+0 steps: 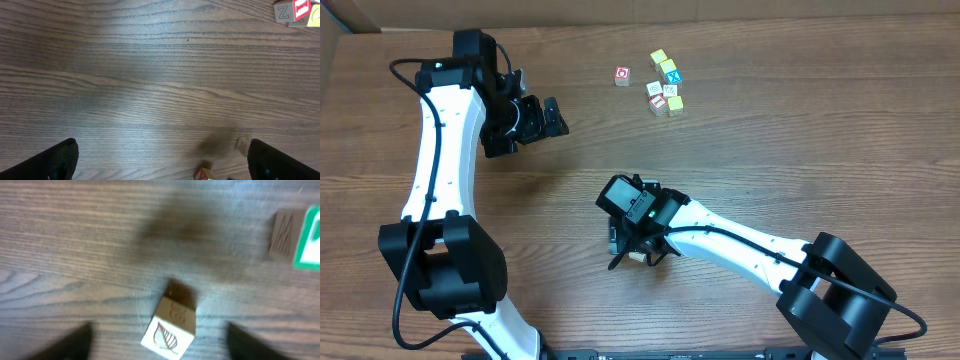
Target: Flip 5 blocks
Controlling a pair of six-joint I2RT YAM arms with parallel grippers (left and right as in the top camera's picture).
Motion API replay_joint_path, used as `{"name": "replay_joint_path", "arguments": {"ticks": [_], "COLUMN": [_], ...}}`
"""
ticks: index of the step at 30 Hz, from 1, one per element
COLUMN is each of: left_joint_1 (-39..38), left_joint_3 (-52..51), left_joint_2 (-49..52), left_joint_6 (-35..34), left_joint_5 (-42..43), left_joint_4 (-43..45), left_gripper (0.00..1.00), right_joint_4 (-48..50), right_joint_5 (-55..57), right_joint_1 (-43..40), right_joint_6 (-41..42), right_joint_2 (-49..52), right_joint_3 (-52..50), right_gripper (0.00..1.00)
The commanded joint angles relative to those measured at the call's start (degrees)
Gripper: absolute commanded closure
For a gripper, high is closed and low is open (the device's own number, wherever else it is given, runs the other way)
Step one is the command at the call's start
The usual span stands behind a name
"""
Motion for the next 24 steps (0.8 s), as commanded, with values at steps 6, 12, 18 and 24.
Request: {"name": "replay_joint_path", "arguments": {"ticks": [6,12,18,24], "left_joint_1": [-0.02,-0.02,-0.02,-0.02], "left_joint_3": [1.51,1.51,1.51,1.51], "left_joint_2": [-0.04,-0.04,-0.04,-0.02], "left_joint_6": [-0.59,-0.59,-0.59,-0.59], "left_joint_5": [0.07,0.07,0.07,0.07], "left_joint_4": [0.04,0.07,0.07,0.07], "left_gripper": [0.00,0.01,0.00,0.00], "right_joint_4": [3.26,6.86,5.42,6.32], "right_joint_5": [1.27,1.70,3.02,3.87], "right_joint_1": [2.69,4.07,4.07,4.20], "right_joint_6": [11.82,11.80,11.82,12.85], "right_joint_2": [-1.40,-1.40,-1.40,-1.31], "right_joint_3": [-3.93,-5.07,-5.42,-5.95], "right_gripper": [0.43,0.56,0.58,0.57]}}
